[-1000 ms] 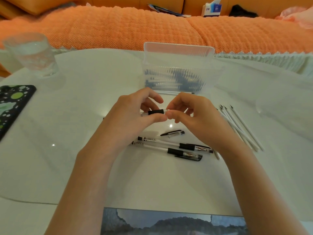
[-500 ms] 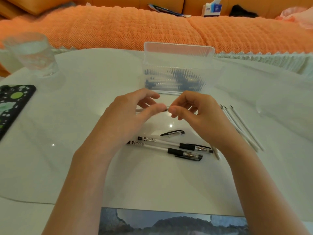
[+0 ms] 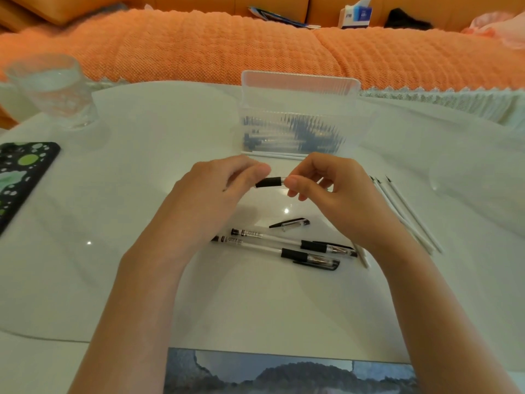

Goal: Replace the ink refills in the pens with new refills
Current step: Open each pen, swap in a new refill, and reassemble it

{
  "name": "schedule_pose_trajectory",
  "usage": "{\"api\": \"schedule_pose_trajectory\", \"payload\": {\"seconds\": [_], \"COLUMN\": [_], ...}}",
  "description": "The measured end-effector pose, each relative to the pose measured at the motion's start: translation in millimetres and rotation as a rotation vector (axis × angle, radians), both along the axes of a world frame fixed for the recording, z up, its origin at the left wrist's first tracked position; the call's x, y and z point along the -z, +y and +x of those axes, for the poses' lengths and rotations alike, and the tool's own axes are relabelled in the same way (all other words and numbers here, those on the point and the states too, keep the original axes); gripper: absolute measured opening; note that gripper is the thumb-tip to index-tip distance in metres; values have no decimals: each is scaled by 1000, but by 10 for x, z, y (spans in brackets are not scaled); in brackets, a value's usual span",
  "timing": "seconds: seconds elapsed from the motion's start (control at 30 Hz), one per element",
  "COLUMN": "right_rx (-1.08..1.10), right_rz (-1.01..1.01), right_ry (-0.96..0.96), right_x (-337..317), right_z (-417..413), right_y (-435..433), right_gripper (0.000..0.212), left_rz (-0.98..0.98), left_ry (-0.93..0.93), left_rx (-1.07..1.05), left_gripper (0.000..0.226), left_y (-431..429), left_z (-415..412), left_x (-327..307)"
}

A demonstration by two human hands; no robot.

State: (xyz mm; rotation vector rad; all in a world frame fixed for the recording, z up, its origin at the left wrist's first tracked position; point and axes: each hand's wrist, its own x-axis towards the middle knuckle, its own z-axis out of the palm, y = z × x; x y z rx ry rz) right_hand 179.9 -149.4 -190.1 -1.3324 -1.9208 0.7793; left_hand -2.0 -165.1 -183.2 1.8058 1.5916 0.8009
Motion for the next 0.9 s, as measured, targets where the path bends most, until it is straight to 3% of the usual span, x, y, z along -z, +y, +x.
{"api": "schedule_pose_trajectory", "payload": {"seconds": [0.17,0.27,0.4,0.67,0.9], "right_rx": [-7,-10,3,9,-4], "right_rz": [-21,-33,-23,-26,-57], "right_ry": [8,51,14,1,40], "right_x": [-4,-10,-3,7,4], "right_z": [6,2,12,27,34], "right_y": [-5,-6,4,8,17], "right_gripper": [13,18,15,12,11], "left_rz": [24,73,1,40,80], "left_ry": [-16,-7,-10,-46,-84], "left_rx": [-25,-48,-6,2,-42], "left_gripper": [4,16,24,3,5], "left_y": [14,2,-18,23,13], "left_z": [-5,6,15,-16,-14], "left_x": [-9,-19,-17,6,-14]}}
